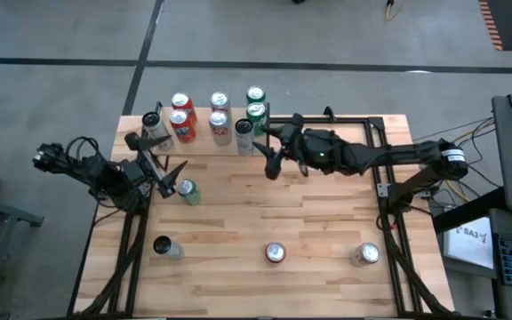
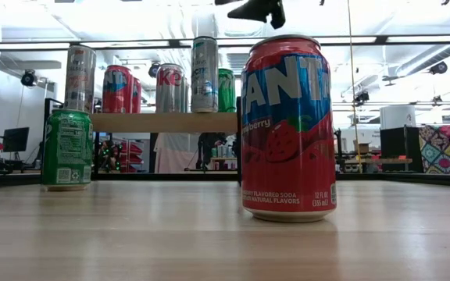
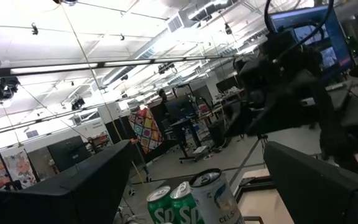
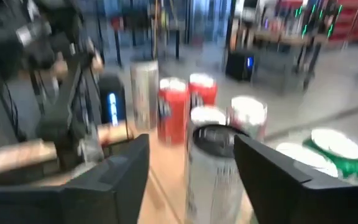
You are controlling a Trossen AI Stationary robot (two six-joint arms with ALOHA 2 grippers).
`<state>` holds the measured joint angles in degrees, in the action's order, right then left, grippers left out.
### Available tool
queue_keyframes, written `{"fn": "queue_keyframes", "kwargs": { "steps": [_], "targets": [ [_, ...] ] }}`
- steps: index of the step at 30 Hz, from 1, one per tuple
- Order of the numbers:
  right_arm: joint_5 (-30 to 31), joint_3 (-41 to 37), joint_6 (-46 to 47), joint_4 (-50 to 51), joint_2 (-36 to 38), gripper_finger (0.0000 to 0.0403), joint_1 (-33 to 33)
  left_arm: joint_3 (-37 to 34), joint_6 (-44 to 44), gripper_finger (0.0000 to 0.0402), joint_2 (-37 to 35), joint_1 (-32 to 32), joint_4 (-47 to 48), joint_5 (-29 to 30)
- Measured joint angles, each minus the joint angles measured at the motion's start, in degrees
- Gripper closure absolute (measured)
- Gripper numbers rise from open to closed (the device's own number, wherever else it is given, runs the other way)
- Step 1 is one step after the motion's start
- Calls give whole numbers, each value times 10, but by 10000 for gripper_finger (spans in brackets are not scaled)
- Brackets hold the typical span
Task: Place canned beverage on shelf
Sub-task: Put the right white and blue soda can on the shelf
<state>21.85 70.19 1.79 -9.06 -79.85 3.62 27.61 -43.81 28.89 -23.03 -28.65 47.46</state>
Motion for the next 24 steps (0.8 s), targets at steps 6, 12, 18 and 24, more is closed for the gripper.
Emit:
{"fn": "queue_keyframes", "kwargs": {
  "steps": [6, 12, 18, 24],
  "targets": [
    [7, 84, 13, 174, -34, 263, 0, 11, 4, 52, 17, 0, 0, 0],
    [47, 138, 12, 262, -64, 355, 1, 15, -4, 52, 18, 0, -1, 26],
    [56, 165, 13, 294, -98, 391, 12, 15, -17, 52, 15, 0, -2, 39],
    [57, 177, 12, 296, -126, 394, 29, 15, -22, 52, 15, 0, -1, 40]
  ]
}}
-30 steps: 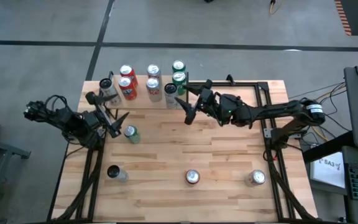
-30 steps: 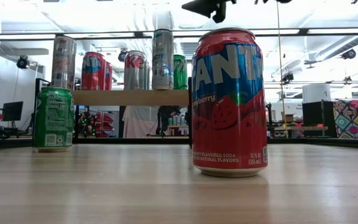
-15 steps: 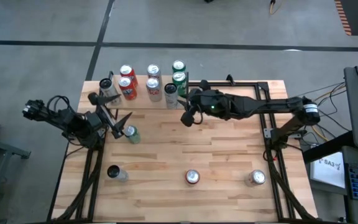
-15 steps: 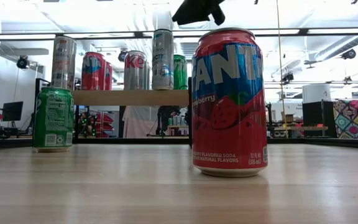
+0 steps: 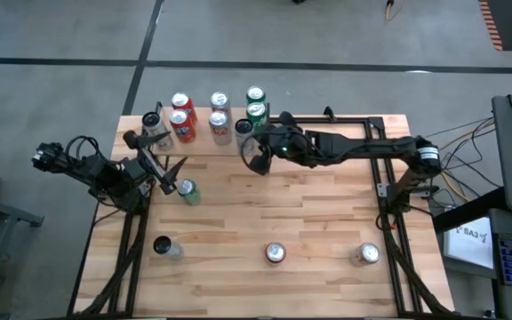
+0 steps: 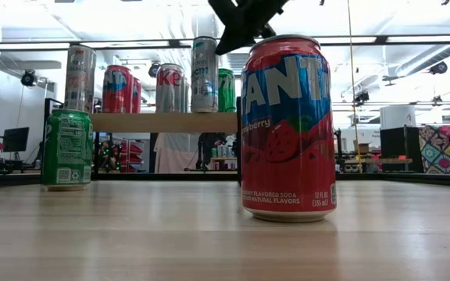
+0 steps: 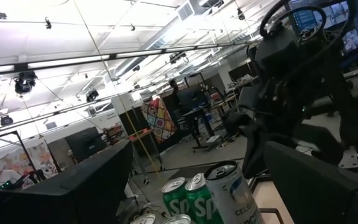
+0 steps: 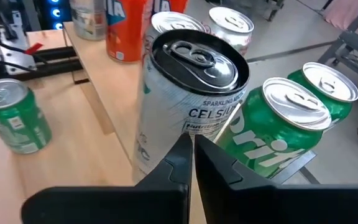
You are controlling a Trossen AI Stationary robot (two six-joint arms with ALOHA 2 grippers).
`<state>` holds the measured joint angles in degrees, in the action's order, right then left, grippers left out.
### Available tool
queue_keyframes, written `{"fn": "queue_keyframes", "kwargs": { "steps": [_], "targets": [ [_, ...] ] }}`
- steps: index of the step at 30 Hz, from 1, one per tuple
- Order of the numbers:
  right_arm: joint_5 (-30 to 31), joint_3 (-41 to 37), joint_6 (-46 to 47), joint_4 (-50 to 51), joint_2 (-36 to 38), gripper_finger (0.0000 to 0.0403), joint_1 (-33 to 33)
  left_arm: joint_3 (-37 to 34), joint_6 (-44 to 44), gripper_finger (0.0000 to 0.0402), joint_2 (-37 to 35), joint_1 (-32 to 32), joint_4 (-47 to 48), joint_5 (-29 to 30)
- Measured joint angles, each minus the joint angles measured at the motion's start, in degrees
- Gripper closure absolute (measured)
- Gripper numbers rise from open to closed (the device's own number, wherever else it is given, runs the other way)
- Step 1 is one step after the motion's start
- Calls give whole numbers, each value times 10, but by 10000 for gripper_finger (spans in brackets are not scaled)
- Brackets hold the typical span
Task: Place canned beverage on shelf
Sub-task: Put the right white and blue soda can on the shelf
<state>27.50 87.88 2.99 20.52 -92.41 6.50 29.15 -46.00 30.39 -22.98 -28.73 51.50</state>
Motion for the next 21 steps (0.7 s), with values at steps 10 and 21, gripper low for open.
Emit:
{"fn": "queue_keyframes", "kwargs": {
  "steps": [10, 21],
  "targets": [
    [-4, 10, -20, -13, -22, 394, 8, 0, 0, 52, 0, 0, 0, 0],
    [-4, 10, -42, -30, -28, 394, 13, 0, 0, 52, 0, 0, 0, 0]
  ]
}}
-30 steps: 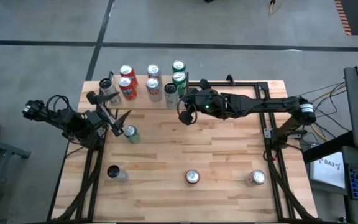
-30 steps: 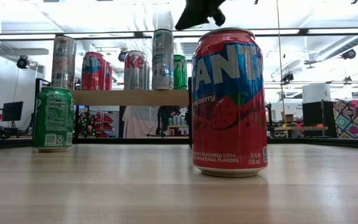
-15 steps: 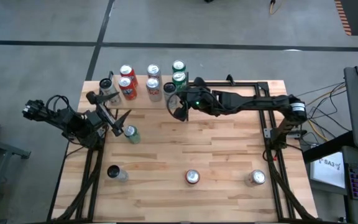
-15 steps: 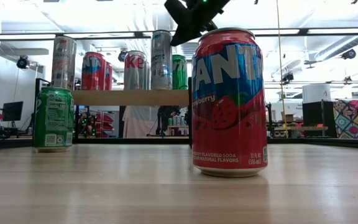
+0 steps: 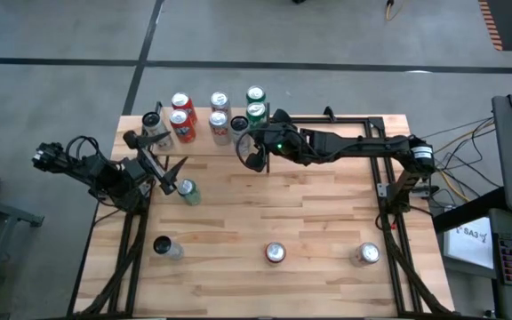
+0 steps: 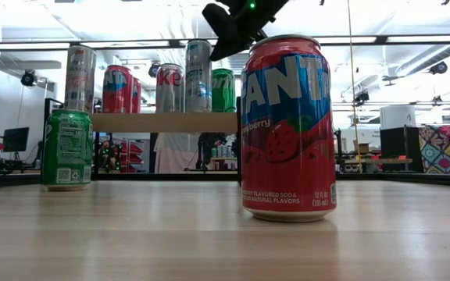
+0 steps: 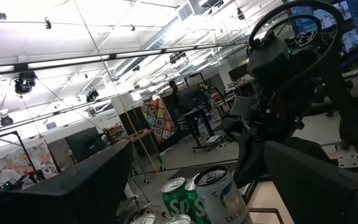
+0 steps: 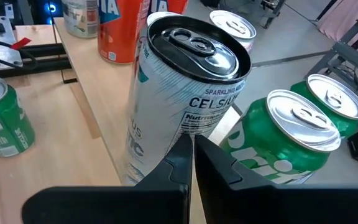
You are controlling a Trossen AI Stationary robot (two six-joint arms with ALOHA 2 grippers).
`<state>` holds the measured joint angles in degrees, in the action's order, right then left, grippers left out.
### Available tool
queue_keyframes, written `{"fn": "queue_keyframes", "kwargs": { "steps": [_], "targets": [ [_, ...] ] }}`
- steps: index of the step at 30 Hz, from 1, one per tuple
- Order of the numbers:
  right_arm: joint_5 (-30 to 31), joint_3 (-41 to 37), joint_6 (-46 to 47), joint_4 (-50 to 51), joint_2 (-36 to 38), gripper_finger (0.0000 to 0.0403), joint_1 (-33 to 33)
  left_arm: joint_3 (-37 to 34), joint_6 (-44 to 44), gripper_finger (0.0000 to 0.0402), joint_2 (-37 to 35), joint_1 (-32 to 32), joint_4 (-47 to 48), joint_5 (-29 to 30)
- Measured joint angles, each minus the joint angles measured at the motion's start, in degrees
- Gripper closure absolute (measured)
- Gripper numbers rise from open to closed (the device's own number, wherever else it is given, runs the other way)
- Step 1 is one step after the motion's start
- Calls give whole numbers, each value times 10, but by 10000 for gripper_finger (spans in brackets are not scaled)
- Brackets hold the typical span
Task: Place canned beverage on shelf
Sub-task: Put the right white and blue soda can on the shelf
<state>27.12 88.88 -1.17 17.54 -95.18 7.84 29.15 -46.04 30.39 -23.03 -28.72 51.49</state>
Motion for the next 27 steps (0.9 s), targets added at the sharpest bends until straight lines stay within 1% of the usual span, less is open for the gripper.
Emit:
{"fn": "queue_keyframes", "kwargs": {
  "steps": [9, 14, 27],
  "targets": [
    [-6, 0, 0, 6, 5, 394, -9, 0, 0, 52, 0, 0, 0, 0],
    [-50, 0, 1, 2, 5, 394, -10, 0, -4, 52, 0, 0, 0, 0],
    [-46, 0, -18, -22, 5, 394, -5, 0, -4, 52, 0, 0, 0, 0]
  ]
}}
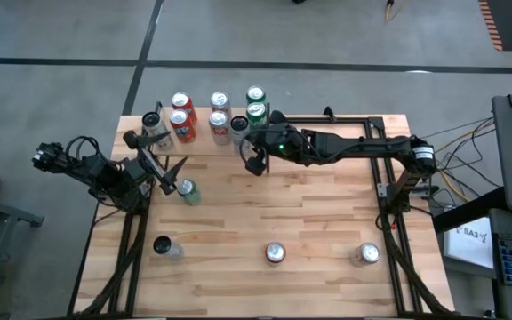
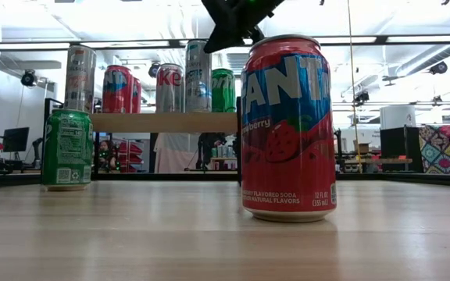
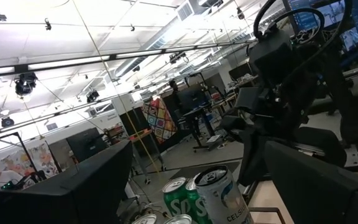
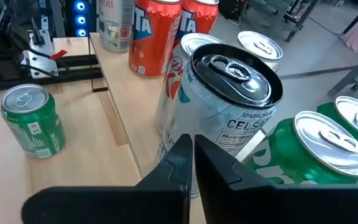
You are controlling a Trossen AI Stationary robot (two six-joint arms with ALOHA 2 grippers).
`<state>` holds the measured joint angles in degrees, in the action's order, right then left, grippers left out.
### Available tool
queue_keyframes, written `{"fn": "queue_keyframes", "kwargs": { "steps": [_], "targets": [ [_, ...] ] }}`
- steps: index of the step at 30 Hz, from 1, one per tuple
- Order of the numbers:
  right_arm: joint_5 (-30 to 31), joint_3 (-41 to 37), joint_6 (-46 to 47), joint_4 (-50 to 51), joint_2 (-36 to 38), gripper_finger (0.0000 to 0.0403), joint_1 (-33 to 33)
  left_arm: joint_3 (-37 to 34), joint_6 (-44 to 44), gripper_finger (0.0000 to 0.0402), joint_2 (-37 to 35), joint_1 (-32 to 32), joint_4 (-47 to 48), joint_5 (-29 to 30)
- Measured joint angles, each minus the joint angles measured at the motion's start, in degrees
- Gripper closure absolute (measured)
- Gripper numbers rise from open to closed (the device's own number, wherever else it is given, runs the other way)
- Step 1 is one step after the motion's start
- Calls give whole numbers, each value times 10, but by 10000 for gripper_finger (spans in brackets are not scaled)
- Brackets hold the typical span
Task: Place canned beverage on shelf
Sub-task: Put the right white and blue soda can on the shelf
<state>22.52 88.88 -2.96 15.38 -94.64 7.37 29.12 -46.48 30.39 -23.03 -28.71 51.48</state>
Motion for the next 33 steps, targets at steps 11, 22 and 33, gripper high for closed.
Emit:
{"fn": "queue_keyframes", "kwargs": {
  "steps": [11, 22, 33],
  "targets": [
    [0, 0, -16, -13, -18, 394, 12, 0, 0, 52, 0, 1, 0, 0],
    [0, 0, -36, -29, -27, 394, 22, 0, 0, 52, 0, 0, 0, 0],
    [1, 0, -30, -27, -27, 394, 21, 0, 0, 52, 0, 0, 0, 0]
  ]
}}
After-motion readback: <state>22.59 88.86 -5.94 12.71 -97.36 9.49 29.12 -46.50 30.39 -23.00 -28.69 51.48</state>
